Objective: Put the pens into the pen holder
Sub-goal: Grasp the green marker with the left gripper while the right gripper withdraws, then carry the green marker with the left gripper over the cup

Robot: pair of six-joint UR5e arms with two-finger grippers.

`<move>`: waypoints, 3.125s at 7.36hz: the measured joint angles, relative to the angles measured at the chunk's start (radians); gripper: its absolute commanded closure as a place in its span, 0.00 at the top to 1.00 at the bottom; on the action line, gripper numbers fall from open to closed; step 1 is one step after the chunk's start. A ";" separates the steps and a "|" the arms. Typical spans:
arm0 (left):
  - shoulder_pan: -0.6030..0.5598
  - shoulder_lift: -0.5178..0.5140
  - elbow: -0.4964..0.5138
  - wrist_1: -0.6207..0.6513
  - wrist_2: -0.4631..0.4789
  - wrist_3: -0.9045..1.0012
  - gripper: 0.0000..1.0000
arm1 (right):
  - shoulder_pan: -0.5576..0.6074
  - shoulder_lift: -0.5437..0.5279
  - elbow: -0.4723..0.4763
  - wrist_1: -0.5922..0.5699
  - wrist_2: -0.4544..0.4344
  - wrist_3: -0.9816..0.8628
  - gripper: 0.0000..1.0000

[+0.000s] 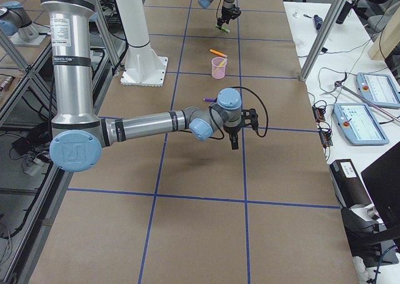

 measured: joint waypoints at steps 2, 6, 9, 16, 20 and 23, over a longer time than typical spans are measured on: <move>0.000 -0.010 0.035 0.004 0.001 0.025 0.83 | 0.011 -0.026 0.003 0.006 -0.001 -0.043 1.00; -0.001 -0.024 0.075 0.007 -0.001 0.059 0.02 | 0.028 -0.046 0.032 0.010 -0.002 -0.049 1.00; -0.004 -0.022 0.073 0.006 -0.003 0.057 0.00 | 0.029 -0.047 0.036 0.010 -0.003 -0.048 1.00; -0.006 -0.101 -0.111 0.172 -0.012 0.029 0.00 | 0.031 -0.043 0.035 0.010 -0.008 -0.045 1.00; 0.130 -0.338 -0.237 0.235 0.028 -0.195 0.00 | 0.034 -0.042 0.030 0.010 -0.015 -0.049 1.00; 0.287 -0.479 -0.178 0.040 0.300 -0.456 0.00 | 0.033 -0.032 0.023 0.010 -0.027 -0.047 1.00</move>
